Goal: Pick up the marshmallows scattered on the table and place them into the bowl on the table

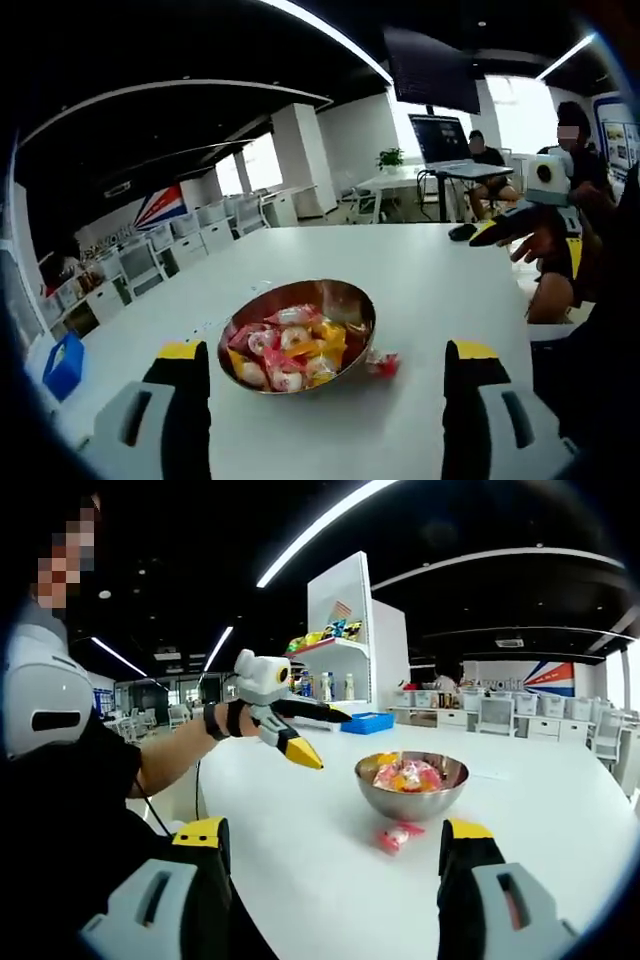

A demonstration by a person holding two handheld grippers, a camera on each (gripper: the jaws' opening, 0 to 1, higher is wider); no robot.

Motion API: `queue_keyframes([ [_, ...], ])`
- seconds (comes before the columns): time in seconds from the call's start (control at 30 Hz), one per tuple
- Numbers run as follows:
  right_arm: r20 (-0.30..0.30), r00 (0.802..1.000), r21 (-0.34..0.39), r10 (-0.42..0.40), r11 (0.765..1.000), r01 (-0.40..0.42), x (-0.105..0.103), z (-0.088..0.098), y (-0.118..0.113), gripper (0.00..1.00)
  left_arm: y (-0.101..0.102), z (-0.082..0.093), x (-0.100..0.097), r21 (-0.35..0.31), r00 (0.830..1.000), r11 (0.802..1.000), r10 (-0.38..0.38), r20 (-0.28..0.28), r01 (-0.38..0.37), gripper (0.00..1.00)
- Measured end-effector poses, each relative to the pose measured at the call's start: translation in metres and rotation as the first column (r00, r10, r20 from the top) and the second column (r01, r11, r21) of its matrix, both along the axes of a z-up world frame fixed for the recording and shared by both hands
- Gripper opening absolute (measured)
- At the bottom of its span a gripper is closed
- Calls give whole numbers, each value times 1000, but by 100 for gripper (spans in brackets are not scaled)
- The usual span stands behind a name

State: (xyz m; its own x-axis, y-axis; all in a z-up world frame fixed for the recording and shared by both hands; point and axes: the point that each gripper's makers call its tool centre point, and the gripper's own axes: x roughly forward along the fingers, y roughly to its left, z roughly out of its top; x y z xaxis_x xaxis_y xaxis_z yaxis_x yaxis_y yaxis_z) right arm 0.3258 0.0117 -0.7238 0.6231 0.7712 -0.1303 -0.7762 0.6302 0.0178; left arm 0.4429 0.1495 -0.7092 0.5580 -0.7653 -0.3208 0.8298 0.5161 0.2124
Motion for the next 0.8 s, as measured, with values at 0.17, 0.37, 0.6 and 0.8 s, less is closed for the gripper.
queue_keyframes([
  [0.17, 3, 1000, -6, 3, 1000, -3, -1, 2, 4, 81, 30, -3, -31, -13, 1000, 1000, 4, 1, -4, 95],
  [0.37, 11, 1000, -11, 16, 1000, -16, -5, 4, 10, 81, 60, -22, -63, -4, 999, 999, 38, -24, -38, 95],
  [0.6, 12, 999, -23, 30, 999, -30, -9, 5, 18, 81, 92, -41, -89, -12, 995, 997, 78, -56, -79, 95],
  [0.8, 5, 1000, -24, 28, 999, -28, -8, 4, 21, 81, 104, -57, -104, -9, 993, 995, 97, -71, -98, 95],
])
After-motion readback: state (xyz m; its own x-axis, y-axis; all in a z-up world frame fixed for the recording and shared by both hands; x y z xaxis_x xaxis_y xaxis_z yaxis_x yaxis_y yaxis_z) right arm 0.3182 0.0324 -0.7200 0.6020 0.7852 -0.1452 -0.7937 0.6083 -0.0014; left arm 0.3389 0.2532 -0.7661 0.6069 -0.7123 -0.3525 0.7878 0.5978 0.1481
